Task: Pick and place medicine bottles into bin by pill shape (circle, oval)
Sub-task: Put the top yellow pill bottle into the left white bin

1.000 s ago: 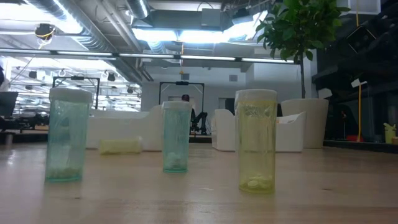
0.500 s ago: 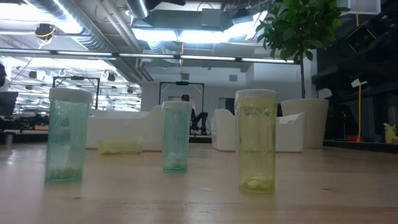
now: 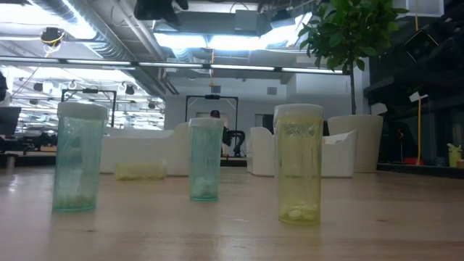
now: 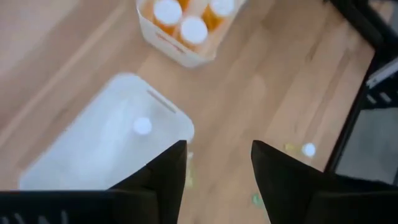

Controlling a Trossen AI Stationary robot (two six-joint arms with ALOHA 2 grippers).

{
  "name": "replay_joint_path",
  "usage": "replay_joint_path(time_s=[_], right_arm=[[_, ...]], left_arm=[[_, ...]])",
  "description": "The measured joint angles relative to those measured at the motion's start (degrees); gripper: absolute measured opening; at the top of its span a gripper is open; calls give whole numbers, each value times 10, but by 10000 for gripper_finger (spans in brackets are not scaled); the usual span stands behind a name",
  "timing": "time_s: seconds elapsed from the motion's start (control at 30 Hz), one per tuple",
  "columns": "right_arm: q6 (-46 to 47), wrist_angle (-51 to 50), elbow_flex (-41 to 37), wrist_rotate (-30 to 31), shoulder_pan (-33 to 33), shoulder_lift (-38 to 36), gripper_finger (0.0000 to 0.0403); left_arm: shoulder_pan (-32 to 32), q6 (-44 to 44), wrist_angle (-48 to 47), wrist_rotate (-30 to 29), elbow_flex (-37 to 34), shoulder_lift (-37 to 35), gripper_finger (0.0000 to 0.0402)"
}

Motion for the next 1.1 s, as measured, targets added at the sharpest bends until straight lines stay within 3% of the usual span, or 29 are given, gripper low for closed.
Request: replay_joint_path(time_s=[0.57, 0.83, 1.1], right_arm=[[0, 0, 0, 0, 0, 0, 279], [0, 0, 0, 0, 0, 0, 279], [0, 0, 0, 0, 0, 0, 279]], left_arm=[[-95, -96, 6, -64, -7, 49, 173], [-133, -98, 2, -42, -7, 113, 173], [-115, -74, 71, 27, -7, 193, 173]])
